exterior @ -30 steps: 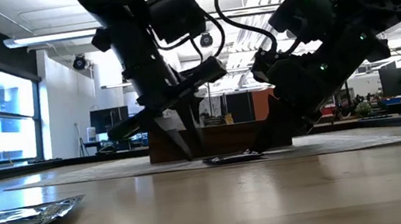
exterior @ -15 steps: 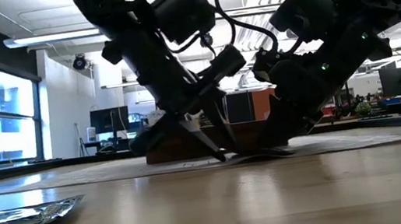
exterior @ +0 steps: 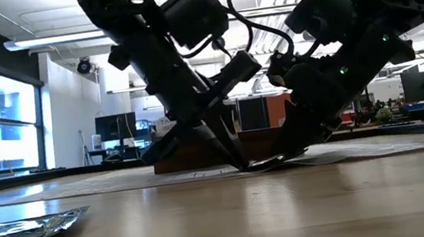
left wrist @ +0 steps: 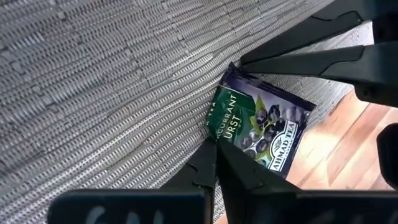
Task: Pick & Place Tea
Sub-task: Put the violet tea bag into the right section of the wooden organizer
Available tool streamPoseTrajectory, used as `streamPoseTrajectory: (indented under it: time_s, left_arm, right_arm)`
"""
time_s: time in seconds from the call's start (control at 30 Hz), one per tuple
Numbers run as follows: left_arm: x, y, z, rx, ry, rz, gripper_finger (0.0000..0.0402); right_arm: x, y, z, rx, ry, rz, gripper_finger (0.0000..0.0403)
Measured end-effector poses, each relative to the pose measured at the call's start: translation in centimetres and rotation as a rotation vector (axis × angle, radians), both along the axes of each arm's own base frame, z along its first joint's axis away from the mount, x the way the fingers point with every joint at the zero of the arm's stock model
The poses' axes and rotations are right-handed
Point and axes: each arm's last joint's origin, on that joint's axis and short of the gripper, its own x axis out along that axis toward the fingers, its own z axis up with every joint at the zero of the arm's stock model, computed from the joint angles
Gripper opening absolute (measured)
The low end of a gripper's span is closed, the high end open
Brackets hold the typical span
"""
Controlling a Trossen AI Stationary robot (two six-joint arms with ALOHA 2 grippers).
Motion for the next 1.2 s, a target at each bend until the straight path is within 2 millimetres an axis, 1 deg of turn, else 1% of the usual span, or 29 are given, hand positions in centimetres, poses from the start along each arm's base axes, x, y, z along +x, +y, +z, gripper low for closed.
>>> streamPoseTrajectory:
  time_s: [0.17, 0.23, 0.3, 0.37, 0.47, 0.57, 0.63, 0.7, 0.77, 0.83, 0.9, 0.97, 1.07, 1.2]
  left_arm:
    - [-0.1, 0.0, 1.0, 0.021, -0.010, -0.081, 0.0003]
    - [-0.2, 0.0, 2.2, 0.053, -0.010, -0.124, 0.0001]
    - [-0.2, 0.0, 4.0, 0.099, -0.020, -0.167, 0.0001]
    - [-0.2, 0.1, 5.5, 0.159, 0.012, -0.193, 0.0001]
    - [0.1, 0.4, 7.5, 0.316, 0.087, -0.250, 0.0001]
    - [1.0, 0.7, 10.8, 0.518, 0.066, -0.302, 0.0000]
    - [1.5, 1.2, 12.6, 0.626, 0.046, -0.320, 0.0000]
    - [2.7, 1.7, 13.4, 0.715, 0.013, -0.347, 0.0000]
    - [3.5, 2.5, 13.5, 0.792, 0.026, -0.366, 0.0000]
    - [4.0, 3.6, 13.8, 0.862, 0.052, -0.353, 0.0000]
    - [4.5, 4.8, 14.0, 0.910, 0.056, -0.341, 0.0000]
    - [4.8, 5.9, 13.2, 0.923, 0.086, -0.347, 0.0000]
    - [5.3, 7.2, 10.7, 0.900, 0.162, -0.354, 0.0000]
    - [5.7, 8.2, 9.5, 0.870, 0.174, -0.356, 0.0000]
  right_arm:
    - [-0.2, 0.0, 1.1, 0.013, -0.019, 0.022, 0.0000]
    - [-0.2, 0.2, 2.0, 0.011, -0.049, 0.037, 0.0000]
    - [-0.3, 0.6, 3.4, -0.001, -0.098, 0.050, 0.0000]
    - [-0.6, 1.0, 4.6, -0.029, -0.127, 0.059, 0.0000]
    - [-1.8, 1.6, 6.4, -0.094, -0.115, 0.029, 0.0000]
    - [-3.7, 1.8, 8.2, -0.174, -0.071, -0.059, 0.0000]
    - [-5.2, 1.5, 9.1, -0.173, -0.022, -0.105, 0.0000]
    - [-6.7, 1.1, 9.8, -0.126, 0.035, -0.141, 0.0000]
    - [-8.0, 0.8, 10.3, -0.083, 0.075, -0.189, 0.0000]
    - [-9.1, 0.5, 10.3, -0.098, 0.123, -0.255, 0.0000]
    - [-9.7, 0.3, 10.3, -0.125, 0.143, -0.311, 0.0000]
    - [-10.1, 0.2, 10.1, -0.156, 0.173, -0.341, 0.0000]
    - [-10.2, 0.2, 10.0, -0.159, 0.181, -0.357, 0.0000]
    - [-10.2, 0.2, 10.0, -0.158, 0.178, -0.357, 0.0000]
